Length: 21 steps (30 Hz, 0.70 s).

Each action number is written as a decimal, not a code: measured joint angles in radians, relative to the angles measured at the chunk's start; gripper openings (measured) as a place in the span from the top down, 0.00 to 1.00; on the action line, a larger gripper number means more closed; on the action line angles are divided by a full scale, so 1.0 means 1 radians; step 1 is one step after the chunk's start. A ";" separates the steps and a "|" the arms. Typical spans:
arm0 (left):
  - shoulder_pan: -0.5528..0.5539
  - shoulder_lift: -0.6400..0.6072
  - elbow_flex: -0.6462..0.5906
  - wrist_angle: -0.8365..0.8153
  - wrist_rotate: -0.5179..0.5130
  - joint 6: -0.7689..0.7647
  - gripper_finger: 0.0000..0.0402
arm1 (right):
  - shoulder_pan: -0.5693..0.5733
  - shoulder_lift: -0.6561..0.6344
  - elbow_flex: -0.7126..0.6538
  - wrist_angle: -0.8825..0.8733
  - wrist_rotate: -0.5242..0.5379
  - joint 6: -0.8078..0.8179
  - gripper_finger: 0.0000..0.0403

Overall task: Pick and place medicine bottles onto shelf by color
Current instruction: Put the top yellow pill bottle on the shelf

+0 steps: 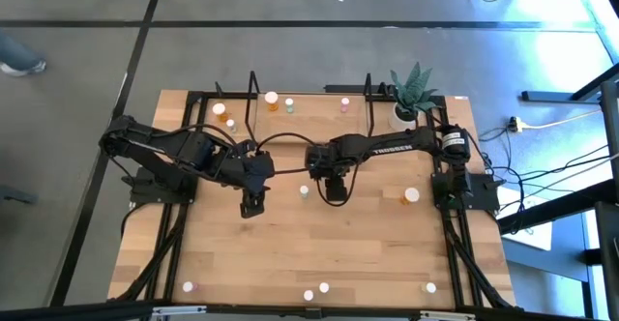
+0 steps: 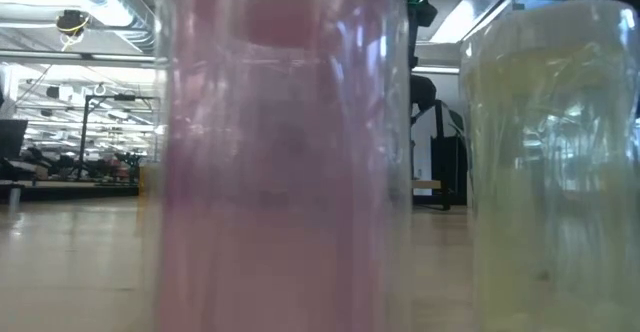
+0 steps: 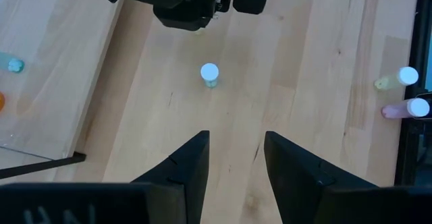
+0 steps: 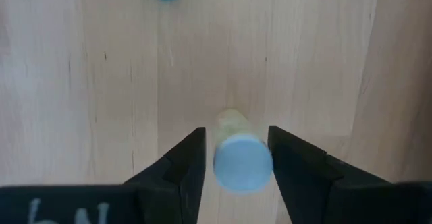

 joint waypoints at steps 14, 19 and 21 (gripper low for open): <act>0.000 0.000 0.000 0.000 0.000 0.000 0.66 | 0.000 0.001 0.000 -0.021 0.001 0.001 0.48; 0.000 0.000 0.000 0.000 0.000 0.000 0.66 | 0.000 0.001 0.000 -0.021 0.002 0.000 0.53; 0.000 0.000 0.000 0.000 0.000 0.000 0.66 | 0.000 0.001 0.000 -0.021 0.002 0.000 0.57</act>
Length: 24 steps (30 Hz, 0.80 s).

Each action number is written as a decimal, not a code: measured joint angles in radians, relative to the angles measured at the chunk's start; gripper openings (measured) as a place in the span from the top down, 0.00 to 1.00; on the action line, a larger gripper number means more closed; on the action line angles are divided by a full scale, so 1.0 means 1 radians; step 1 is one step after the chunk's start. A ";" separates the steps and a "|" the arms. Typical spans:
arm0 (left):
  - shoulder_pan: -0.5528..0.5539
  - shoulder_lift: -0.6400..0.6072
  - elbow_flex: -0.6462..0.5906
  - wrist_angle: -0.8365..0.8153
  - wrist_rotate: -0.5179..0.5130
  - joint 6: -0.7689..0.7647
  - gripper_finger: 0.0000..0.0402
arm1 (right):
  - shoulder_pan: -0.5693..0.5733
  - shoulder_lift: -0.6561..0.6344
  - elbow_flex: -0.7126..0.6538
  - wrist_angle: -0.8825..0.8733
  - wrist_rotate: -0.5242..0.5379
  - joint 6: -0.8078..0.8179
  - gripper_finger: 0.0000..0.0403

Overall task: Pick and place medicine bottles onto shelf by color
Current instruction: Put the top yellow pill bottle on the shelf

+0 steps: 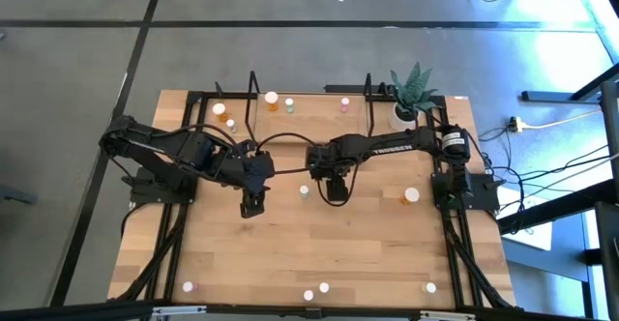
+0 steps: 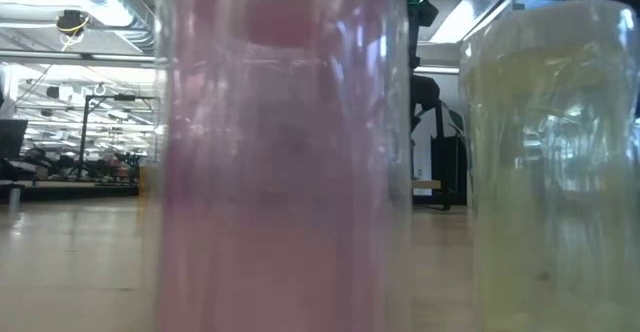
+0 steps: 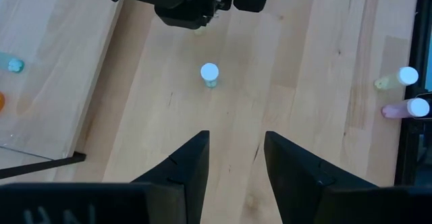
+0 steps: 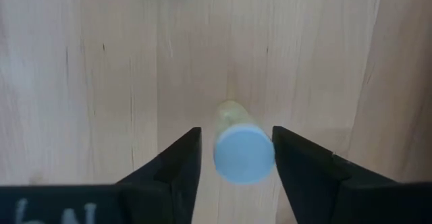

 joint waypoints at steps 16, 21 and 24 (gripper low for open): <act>0.000 0.000 0.000 0.000 0.000 0.000 0.66 | 0.000 0.000 0.000 0.016 -0.001 0.029 0.68; 0.000 0.000 0.000 0.000 0.000 0.000 0.66 | 0.000 0.000 0.000 0.024 -0.002 0.034 0.69; 0.000 0.000 0.000 0.000 0.000 0.000 0.66 | 0.000 0.000 0.001 0.013 -0.003 0.058 0.70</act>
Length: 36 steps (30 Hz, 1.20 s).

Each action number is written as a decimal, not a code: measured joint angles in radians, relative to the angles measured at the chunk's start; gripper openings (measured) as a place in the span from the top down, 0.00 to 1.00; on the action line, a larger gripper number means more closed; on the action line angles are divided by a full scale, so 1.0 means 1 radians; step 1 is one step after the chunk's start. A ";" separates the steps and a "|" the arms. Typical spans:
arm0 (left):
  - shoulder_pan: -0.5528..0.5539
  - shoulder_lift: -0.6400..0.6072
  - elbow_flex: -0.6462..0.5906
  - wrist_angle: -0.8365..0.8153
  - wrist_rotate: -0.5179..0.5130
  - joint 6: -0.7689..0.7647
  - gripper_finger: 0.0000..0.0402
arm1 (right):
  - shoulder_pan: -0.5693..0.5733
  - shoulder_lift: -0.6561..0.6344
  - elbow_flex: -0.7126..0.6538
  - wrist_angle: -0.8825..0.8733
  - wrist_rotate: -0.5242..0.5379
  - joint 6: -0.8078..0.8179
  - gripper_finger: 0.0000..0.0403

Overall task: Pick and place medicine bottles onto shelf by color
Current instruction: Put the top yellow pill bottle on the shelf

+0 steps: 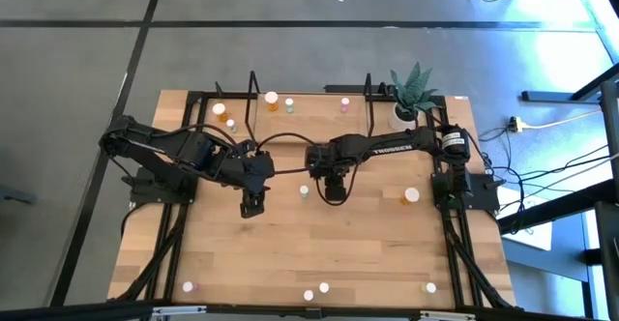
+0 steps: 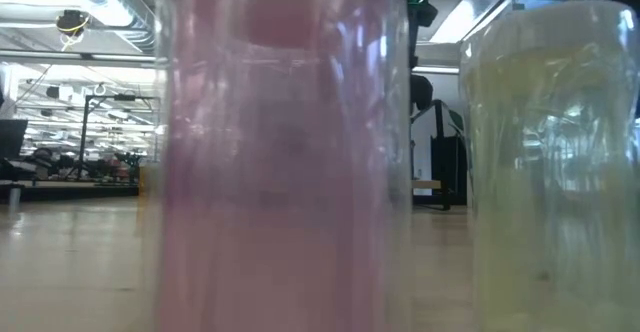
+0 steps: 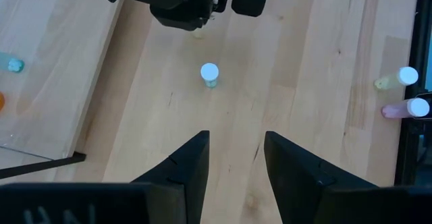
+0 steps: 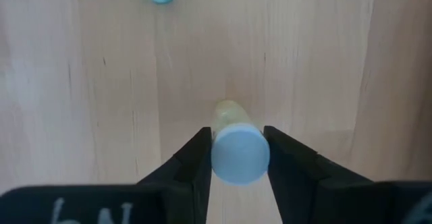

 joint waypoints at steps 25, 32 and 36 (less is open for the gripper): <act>0.000 0.000 0.000 0.000 -0.111 -0.002 0.66 | -0.123 0.000 0.420 -0.241 0.003 0.160 0.69; 0.036 0.000 0.000 0.037 -0.122 0.027 0.66 | -0.245 0.000 0.468 -0.242 0.004 0.140 0.69; 0.088 0.000 0.000 0.130 -0.159 0.078 0.66 | -0.321 0.002 0.469 -0.223 0.004 0.070 0.69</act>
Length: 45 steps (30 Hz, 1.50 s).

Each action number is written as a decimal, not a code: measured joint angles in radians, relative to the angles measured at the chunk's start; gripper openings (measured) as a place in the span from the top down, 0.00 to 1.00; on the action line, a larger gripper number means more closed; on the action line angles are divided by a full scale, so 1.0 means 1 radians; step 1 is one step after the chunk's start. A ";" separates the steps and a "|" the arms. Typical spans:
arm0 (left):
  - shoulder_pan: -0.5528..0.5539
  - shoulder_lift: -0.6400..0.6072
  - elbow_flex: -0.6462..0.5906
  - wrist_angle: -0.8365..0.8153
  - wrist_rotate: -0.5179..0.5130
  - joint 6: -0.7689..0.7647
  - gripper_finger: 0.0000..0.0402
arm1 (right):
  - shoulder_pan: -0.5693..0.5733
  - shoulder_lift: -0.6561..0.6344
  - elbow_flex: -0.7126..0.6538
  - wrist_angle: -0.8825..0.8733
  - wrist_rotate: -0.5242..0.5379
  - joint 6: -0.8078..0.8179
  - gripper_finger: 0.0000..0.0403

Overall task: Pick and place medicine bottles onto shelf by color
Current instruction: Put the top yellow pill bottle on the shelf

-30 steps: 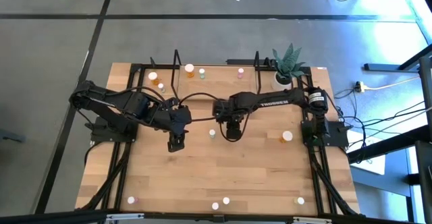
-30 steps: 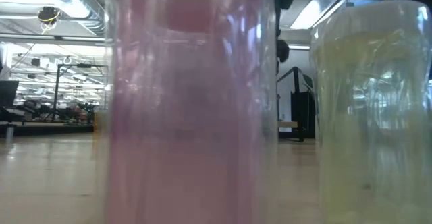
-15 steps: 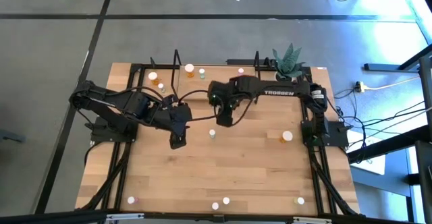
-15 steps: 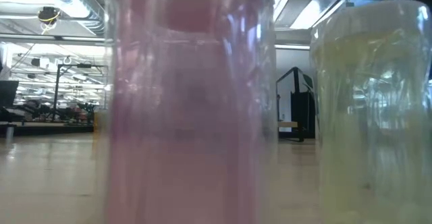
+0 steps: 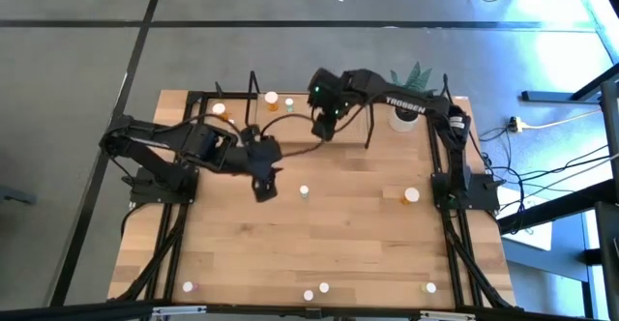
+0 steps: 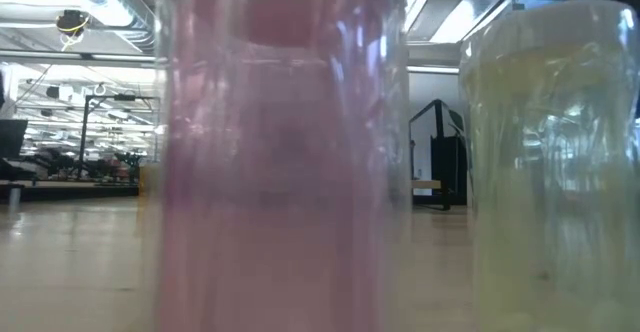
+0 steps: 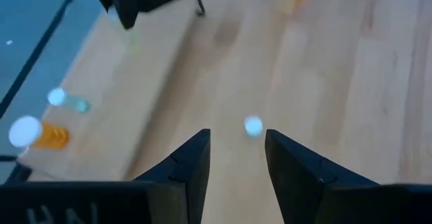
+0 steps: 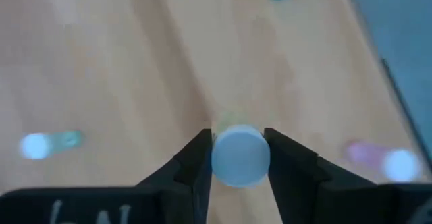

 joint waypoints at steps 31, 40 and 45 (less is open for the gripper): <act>0.236 0.000 0.000 0.080 0.006 0.045 0.66 | -0.196 0.183 -0.002 0.153 -0.003 -0.312 0.69; 0.236 0.000 0.000 0.080 0.007 0.051 0.66 | -0.196 0.183 -0.002 0.154 -0.038 -0.358 0.69; 0.236 0.000 0.000 0.080 0.006 0.052 0.66 | -0.196 0.183 -0.002 0.155 -0.038 -0.359 0.69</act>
